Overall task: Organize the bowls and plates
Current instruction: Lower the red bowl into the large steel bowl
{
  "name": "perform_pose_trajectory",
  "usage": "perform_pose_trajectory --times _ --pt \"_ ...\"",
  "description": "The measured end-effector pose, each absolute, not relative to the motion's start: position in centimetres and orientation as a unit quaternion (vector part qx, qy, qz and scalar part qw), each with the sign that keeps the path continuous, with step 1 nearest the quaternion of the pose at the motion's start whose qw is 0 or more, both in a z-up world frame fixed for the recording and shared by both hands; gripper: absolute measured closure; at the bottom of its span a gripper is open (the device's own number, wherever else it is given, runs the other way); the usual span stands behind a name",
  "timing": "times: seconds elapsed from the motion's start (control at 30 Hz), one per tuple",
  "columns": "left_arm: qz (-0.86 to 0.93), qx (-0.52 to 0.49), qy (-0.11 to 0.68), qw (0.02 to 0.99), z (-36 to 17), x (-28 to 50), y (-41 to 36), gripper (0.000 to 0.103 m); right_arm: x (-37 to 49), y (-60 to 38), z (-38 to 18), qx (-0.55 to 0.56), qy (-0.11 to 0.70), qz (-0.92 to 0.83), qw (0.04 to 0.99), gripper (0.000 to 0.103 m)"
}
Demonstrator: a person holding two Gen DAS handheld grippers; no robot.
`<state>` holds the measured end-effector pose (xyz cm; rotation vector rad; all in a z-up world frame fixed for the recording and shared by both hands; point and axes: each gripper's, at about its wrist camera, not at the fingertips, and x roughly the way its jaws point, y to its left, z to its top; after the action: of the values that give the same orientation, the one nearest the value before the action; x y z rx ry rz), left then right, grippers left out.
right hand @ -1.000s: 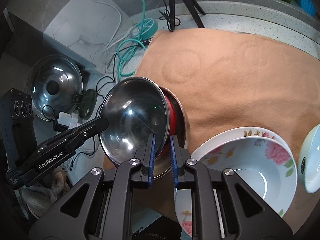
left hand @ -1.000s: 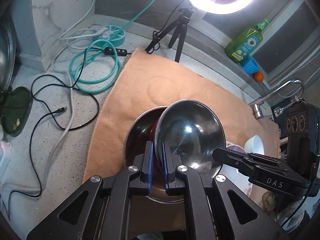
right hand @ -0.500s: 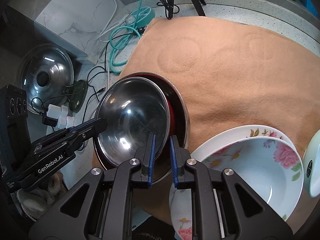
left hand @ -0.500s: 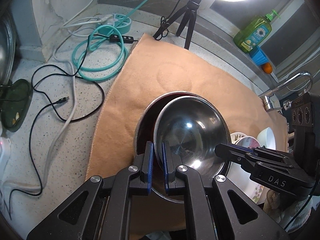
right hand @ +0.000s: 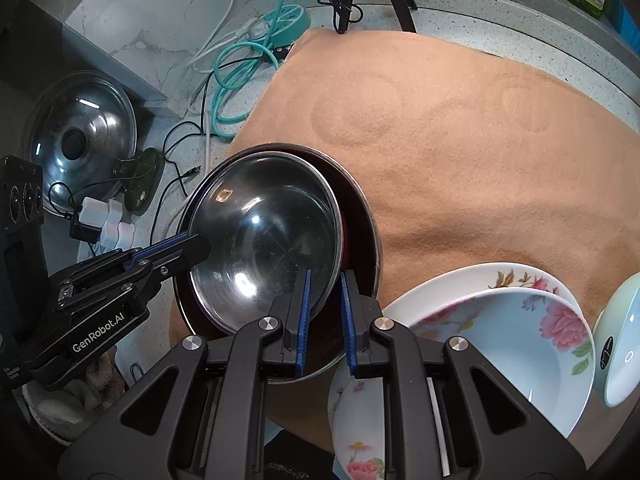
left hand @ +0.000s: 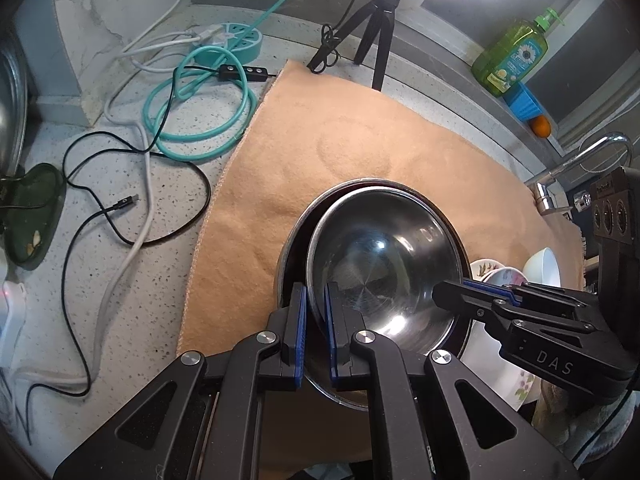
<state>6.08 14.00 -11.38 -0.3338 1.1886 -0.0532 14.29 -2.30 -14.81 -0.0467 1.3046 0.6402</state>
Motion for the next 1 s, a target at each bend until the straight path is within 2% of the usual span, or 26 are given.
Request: perform_pose_trajectory --times 0.73,1.0 --pt "-0.027 -0.163 0.563 0.810 -11.4 5.9 14.0 0.094 14.1 -2.6 -14.3 -0.016 0.597 0.299 0.744 0.085" --pt "-0.028 -0.167 0.556 0.814 -10.6 6.0 14.3 0.094 14.3 -3.8 -12.7 0.002 0.580 0.304 0.756 0.077"
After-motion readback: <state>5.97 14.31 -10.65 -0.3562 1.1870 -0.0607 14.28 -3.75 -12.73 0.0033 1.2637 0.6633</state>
